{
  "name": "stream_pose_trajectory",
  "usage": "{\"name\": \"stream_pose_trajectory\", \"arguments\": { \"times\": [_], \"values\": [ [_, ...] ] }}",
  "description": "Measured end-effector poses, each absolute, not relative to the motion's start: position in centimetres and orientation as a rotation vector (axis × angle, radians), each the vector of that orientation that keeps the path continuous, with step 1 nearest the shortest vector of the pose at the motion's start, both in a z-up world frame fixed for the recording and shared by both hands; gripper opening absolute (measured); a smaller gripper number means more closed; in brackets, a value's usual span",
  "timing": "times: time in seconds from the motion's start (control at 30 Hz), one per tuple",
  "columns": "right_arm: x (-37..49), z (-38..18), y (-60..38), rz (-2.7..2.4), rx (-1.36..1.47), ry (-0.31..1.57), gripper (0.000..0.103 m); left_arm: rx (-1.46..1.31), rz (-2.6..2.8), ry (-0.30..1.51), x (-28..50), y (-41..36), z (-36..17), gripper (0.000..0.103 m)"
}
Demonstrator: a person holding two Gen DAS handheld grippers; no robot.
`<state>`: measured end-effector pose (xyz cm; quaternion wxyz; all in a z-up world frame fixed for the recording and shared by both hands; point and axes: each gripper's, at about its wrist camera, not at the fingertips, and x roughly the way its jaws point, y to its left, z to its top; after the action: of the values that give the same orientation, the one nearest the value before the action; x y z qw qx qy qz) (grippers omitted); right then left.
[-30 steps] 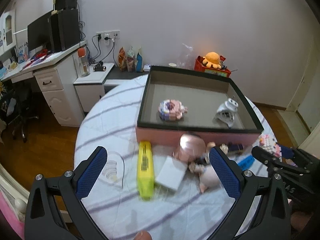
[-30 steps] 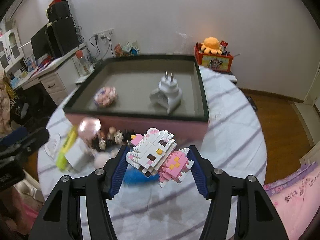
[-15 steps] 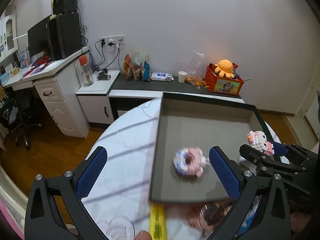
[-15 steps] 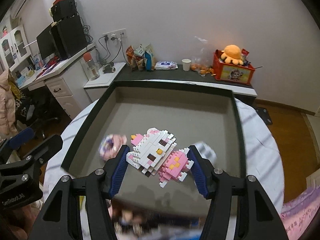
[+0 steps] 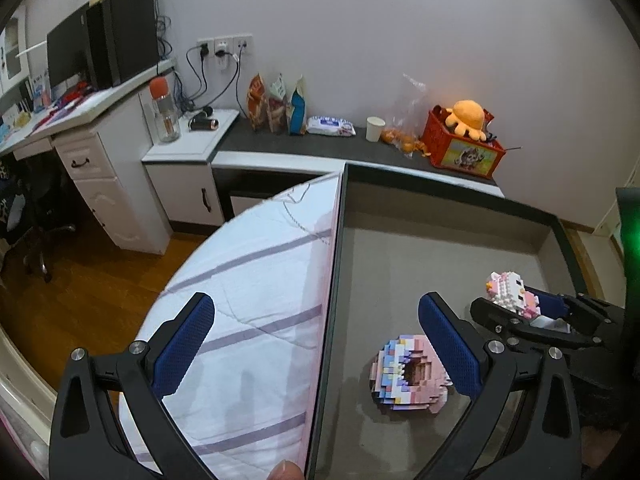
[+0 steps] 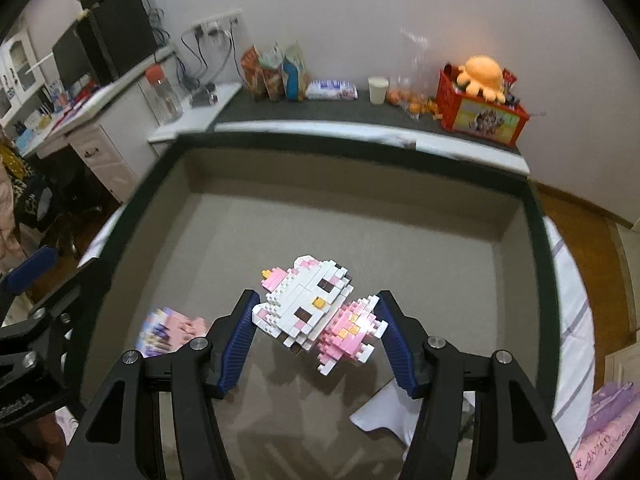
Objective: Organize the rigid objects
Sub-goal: 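Carry the Hello Kitty figure into the box and open the right gripper, then withdraw the right gripper from the box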
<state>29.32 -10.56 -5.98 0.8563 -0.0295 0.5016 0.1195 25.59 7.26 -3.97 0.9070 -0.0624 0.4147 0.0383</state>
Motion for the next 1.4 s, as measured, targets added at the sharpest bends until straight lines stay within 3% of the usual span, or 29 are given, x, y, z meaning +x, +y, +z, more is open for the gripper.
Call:
{"name": "stream_pose_trajectory", "arguments": {
  "times": [0.17,0.2,0.23,0.27,0.5,0.7,0.77,1.03,1.4],
  "values": [
    [29.2,-5.9,-10.8,0.242,-0.059,1.070,0.064,-0.132,0.079,0.864,25.3,7.2,-4.1,0.103],
    [29.2,-5.8,-10.9,0.241,-0.053,1.065,0.068,-0.129,0.080,0.861,25.1,7.1,-4.0,0.103],
    [29.0,-5.6,-11.0,0.238,-0.046,1.055,0.079,-0.127,0.081,0.859,24.9,7.1,-3.8,0.103],
    [28.9,-5.5,-11.1,0.239,-0.040,1.047,0.082,-0.125,0.081,0.857,24.7,7.1,-3.7,0.103],
    [27.6,-4.6,-11.6,0.262,-0.005,1.008,0.082,-0.120,0.096,0.836,22.5,7.0,-2.2,0.103],
    [24.7,-1.7,-12.3,0.310,0.040,0.904,0.091,-0.139,0.103,0.783,19.2,7.3,0.0,0.103],
    [23.4,-0.7,-12.8,0.318,0.060,0.875,0.103,-0.137,0.107,0.761,17.9,7.2,0.7,0.103],
    [17.3,1.2,-15.6,0.288,0.113,0.800,0.103,-0.140,0.111,0.750,12.6,7.1,0.6,0.103],
    [10.5,-0.8,-18.3,0.244,0.155,0.800,0.103,-0.112,0.060,0.767,6.8,4.5,-2.1,0.103]
  ]
}}
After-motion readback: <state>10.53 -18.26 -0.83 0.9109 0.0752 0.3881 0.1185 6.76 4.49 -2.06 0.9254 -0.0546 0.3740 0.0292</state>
